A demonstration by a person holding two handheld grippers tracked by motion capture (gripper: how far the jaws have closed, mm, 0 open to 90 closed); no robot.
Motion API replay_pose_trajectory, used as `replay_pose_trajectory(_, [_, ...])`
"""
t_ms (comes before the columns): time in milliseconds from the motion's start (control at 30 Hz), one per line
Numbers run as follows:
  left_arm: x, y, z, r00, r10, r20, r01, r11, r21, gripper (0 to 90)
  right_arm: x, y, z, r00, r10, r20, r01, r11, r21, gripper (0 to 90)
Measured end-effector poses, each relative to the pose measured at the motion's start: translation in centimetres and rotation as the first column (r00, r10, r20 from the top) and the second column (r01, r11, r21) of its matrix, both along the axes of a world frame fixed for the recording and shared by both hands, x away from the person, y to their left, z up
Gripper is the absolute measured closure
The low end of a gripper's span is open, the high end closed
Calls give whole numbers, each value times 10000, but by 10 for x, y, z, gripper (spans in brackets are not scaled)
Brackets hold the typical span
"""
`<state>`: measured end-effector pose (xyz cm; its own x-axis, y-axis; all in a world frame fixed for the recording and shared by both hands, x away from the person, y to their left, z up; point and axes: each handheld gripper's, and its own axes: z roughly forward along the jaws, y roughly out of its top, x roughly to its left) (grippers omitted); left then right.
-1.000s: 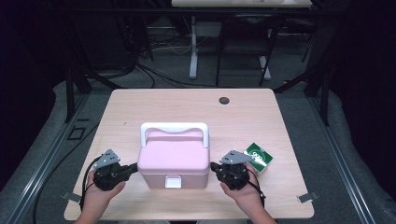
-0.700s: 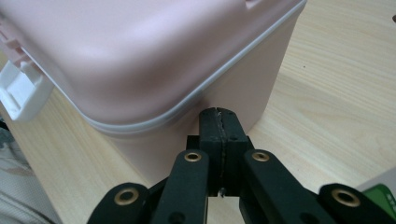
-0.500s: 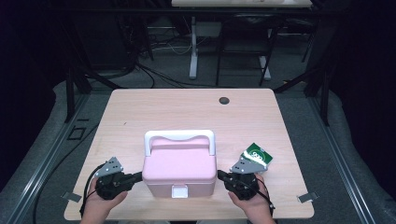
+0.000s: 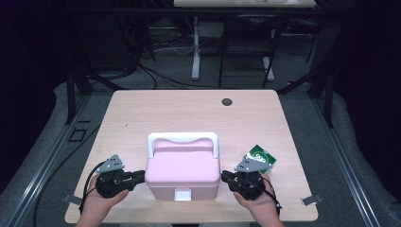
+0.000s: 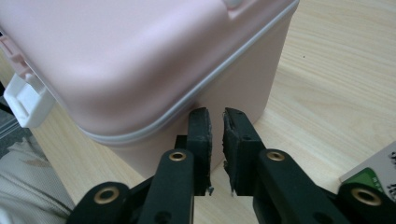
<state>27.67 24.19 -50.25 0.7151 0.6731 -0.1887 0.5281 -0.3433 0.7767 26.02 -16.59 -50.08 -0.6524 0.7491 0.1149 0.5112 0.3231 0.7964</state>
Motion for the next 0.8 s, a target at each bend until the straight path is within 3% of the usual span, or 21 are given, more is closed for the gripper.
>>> replay_pose_trajectory(167, [4, 6, 13, 10000, -71, 13, 71, 10000, -4, 687, 6, -3, 12, 9999, 125, 6, -125, 9996, -256, 752])
replay_pose_trajectory(333, [6, 10, 27, 9999, -119, 107, 118, 9999, 107, 644, 11, -6, 26, 9995, 311, -84, -313, 9993, -206, 698])
replay_pose_trajectory(533, [9, 12, 45, 9996, -234, 185, 234, 9997, 16, 617, 16, -7, 40, 9986, 522, -108, -525, 9983, -244, 689])
replay_pose_trajectory(733, [16, 7, 57, 9991, -373, 186, 378, 9989, -267, 555, 21, -7, 55, 9983, 572, -84, -572, 9984, 3, 678])
replay_pose_trajectory(767, [19, 3, 59, 9991, -396, 161, 401, 9986, -335, 537, 25, -8, 59, 9972, 727, -156, -720, 9966, 387, 660])
replay_pose_trajectory(800, [21, 1, 60, 9989, -441, 175, 446, 9986, -294, 533, 26, -7, 60, 9972, 719, -195, -710, 9965, 440, 650])
